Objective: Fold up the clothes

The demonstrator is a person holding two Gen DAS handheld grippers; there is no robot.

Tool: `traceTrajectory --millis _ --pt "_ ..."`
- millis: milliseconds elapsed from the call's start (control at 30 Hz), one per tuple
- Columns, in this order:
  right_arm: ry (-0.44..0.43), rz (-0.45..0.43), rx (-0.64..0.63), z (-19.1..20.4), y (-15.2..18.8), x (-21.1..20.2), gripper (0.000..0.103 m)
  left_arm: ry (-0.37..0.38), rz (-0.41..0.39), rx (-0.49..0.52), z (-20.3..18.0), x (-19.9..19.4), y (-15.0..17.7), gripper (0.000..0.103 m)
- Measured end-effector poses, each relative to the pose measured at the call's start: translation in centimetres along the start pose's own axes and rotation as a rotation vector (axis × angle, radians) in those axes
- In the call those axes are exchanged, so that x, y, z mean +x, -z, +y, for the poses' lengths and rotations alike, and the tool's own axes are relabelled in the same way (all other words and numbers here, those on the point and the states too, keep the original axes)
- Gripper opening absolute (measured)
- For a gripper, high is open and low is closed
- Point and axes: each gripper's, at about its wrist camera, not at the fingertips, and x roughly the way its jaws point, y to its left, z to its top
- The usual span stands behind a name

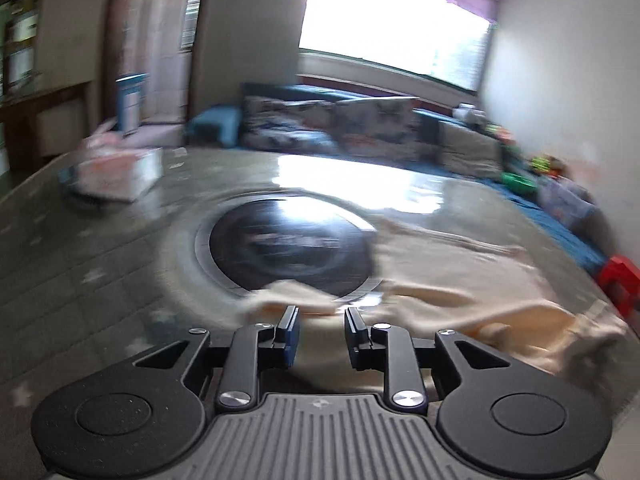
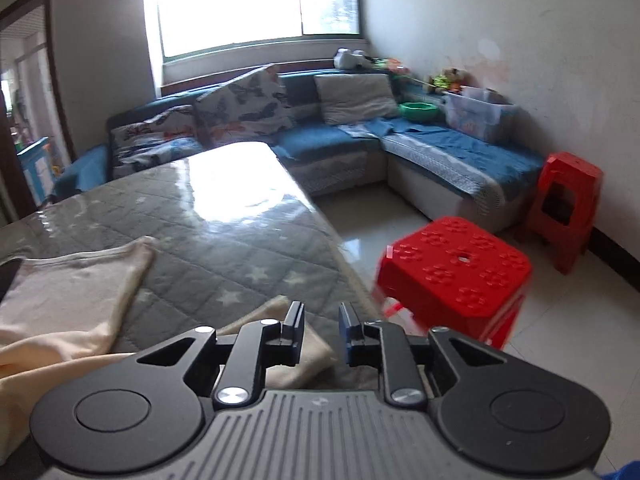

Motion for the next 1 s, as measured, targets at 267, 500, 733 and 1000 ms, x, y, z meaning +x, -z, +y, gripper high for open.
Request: traceTrajectory --millis 267,500,733,1000 --pt "-0.108 0.073 -0.074 4.3 0.2 2.9 0.024 0.212 0.071 0.143 -6.9 3.4 0.3 0.028" --pt "-0.01 0.091 -0.122 5.7 -0.4 5.4 0.034 0.271 0.108 0.2 -9.1 5.6 0.4 0.033" --pt "0.016 0.11 -0.117 5.4 -0.1 7.5 0.033 0.281 0.135 0.202 -9.3 6.6 0.6 0.033" --pt "-0.006 0.075 -0.117 4.9 -0.8 7.1 0.004 0.299 0.161 0.215 -9.8 7.7 1.0 0.022"
